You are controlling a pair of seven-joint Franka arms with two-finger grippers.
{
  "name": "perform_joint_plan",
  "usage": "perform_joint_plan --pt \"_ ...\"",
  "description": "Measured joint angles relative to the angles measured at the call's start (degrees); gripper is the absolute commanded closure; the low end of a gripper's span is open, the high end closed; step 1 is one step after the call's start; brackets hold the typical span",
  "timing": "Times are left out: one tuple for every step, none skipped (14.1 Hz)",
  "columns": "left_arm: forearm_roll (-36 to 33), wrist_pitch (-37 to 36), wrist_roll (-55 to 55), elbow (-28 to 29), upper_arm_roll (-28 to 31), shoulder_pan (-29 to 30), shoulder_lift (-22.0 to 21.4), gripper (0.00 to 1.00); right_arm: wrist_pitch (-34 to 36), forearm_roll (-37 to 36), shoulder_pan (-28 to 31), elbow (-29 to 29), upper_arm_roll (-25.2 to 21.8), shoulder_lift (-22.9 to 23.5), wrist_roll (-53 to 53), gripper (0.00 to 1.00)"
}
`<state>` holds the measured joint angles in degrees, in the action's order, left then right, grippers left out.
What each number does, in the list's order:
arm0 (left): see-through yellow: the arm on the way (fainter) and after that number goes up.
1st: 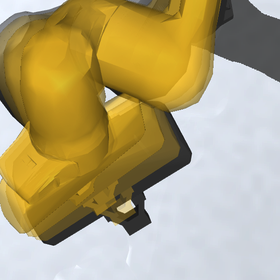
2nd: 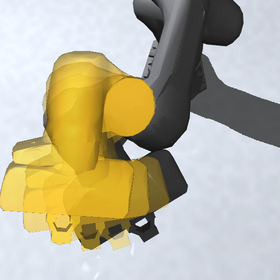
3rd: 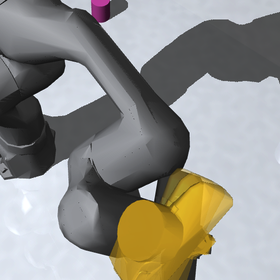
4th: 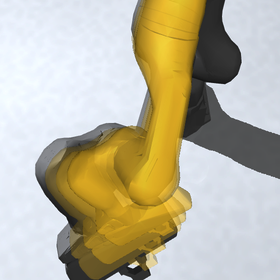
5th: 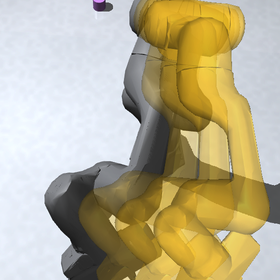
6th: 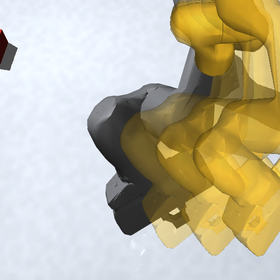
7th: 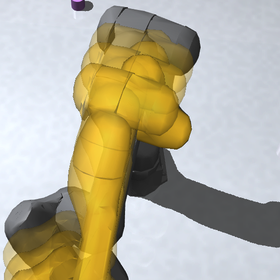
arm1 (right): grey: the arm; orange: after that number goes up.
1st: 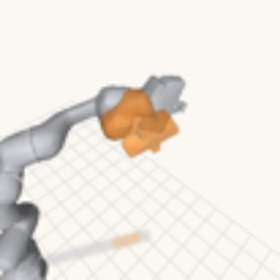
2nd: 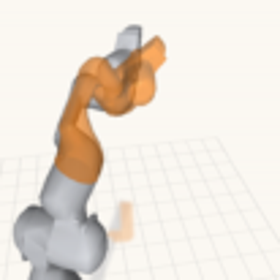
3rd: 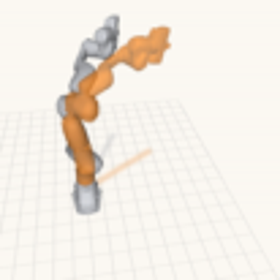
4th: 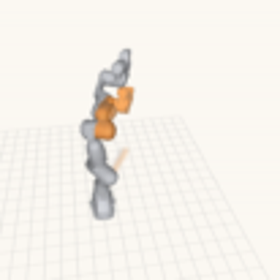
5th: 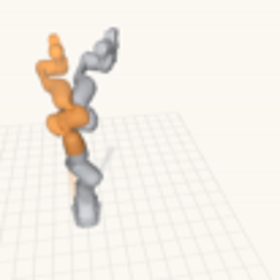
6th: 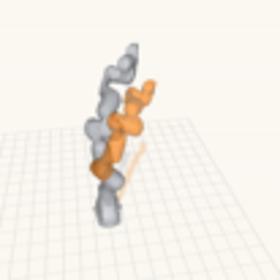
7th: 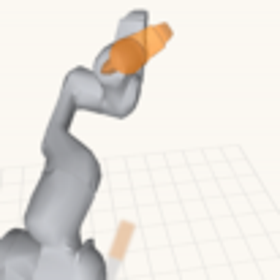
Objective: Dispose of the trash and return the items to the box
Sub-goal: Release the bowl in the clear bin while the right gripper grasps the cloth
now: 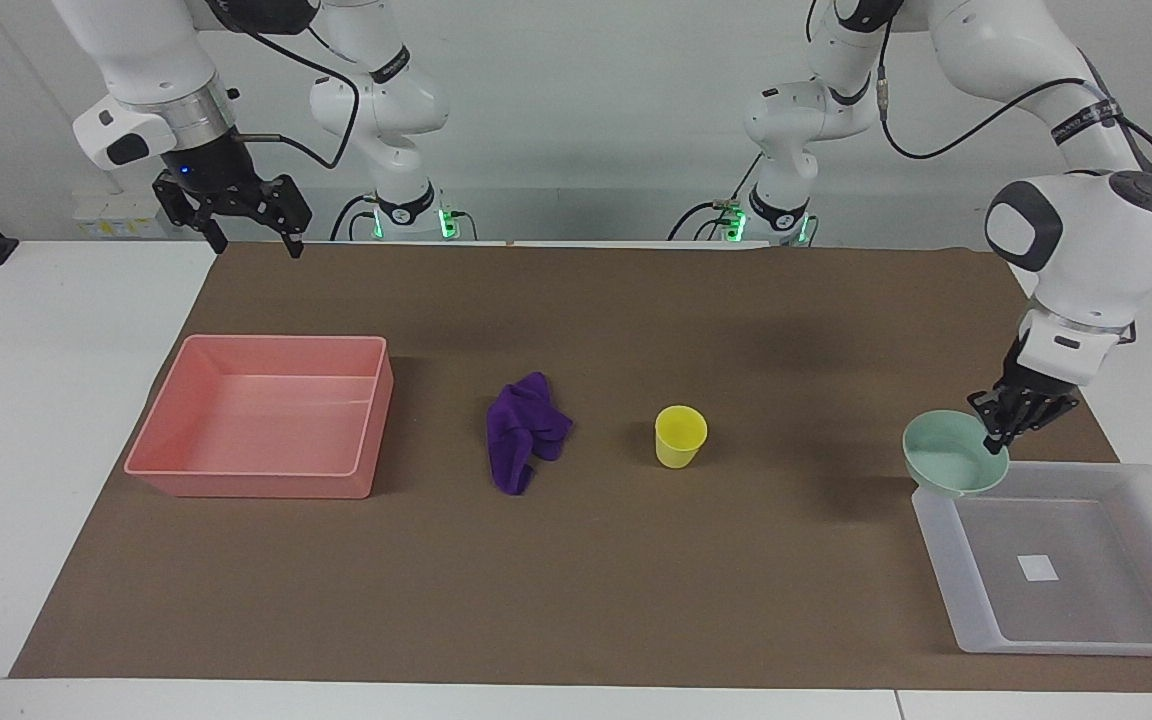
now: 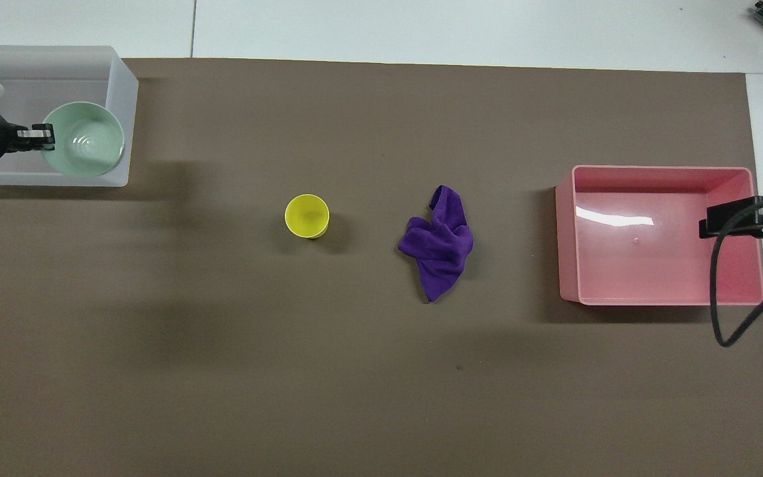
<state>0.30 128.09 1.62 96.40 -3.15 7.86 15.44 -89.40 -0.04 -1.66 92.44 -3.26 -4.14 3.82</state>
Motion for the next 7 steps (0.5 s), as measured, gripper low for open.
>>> perform_joint_plan --pt "0.0 0.0 0.0 -2.6 0.0 0.9 2.4 1.0 -1.1 0.0 -0.2 0.0 0.0 0.0 0.0 0.0" --pt "0.0 -0.1 0.0 -5.7 0.0 1.8 5.1 1.0 -2.2 0.0 -0.8 0.1 0.0 0.1 0.1 0.0" --pt "0.0 -0.6 0.0 -9.4 0.0 2.6 8.1 1.0 -3.4 0.0 -1.6 0.3 0.1 0.2 0.5 0.0" --pt "0.0 -1.1 0.0 -13.2 -0.1 3.2 11.0 1.0 -4.6 0.0 -2.4 0.6 0.1 0.5 1.4 0.0" --pt "0.0 -1.8 0.0 -16.9 0.0 3.9 13.9 1.0 -6.1 0.0 -3.4 0.8 0.1 1.1 2.3 0.0" --pt "0.0 -2.1 0.0 -20.1 0.0 4.9 16.7 1.0 -7.8 0.0 -4.4 1.1 0.2 1.9 3.7 0.0" --pt "0.0 -2.1 0.0 -22.6 0.0 6.1 19.4 1.0 -9.7 0.0 -5.7 1.3 0.2 3.1 5.4 0.0"
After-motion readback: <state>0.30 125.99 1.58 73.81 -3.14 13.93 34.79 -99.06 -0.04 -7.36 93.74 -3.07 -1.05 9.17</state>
